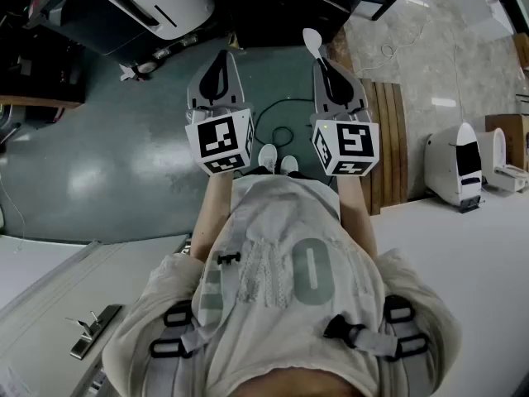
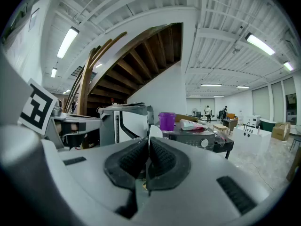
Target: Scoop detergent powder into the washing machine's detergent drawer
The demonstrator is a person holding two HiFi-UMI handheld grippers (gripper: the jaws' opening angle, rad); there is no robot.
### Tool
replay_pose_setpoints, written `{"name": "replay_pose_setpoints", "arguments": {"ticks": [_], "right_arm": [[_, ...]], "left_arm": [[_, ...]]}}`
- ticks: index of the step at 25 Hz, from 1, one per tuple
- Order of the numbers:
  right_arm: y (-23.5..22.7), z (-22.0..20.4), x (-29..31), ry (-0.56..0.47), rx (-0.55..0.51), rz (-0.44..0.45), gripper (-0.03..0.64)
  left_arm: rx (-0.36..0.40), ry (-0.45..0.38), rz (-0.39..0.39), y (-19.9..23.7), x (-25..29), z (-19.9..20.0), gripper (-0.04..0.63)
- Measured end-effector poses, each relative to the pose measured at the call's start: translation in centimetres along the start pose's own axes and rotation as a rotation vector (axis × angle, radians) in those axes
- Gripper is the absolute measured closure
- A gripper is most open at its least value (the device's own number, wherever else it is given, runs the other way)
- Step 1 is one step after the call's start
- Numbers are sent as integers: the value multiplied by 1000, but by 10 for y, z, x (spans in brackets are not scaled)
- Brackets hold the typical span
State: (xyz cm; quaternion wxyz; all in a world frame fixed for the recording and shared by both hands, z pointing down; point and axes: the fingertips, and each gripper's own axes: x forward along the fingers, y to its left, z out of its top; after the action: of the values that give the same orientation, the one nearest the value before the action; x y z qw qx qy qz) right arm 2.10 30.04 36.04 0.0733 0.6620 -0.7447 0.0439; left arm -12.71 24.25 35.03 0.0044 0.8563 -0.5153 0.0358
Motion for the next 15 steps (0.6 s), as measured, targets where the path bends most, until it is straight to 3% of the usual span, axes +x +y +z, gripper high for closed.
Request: {"name": "replay_pose_setpoints", "arguments": {"ticks": [9,15], "right_arm": [[19,-5,19,14,22,5,607],[19,-5,21,12,25,-36,607]], "left_arm": [[-24,8,-2,30,6,-11,575],[-39,24,0,49,10,-18,575]]}}
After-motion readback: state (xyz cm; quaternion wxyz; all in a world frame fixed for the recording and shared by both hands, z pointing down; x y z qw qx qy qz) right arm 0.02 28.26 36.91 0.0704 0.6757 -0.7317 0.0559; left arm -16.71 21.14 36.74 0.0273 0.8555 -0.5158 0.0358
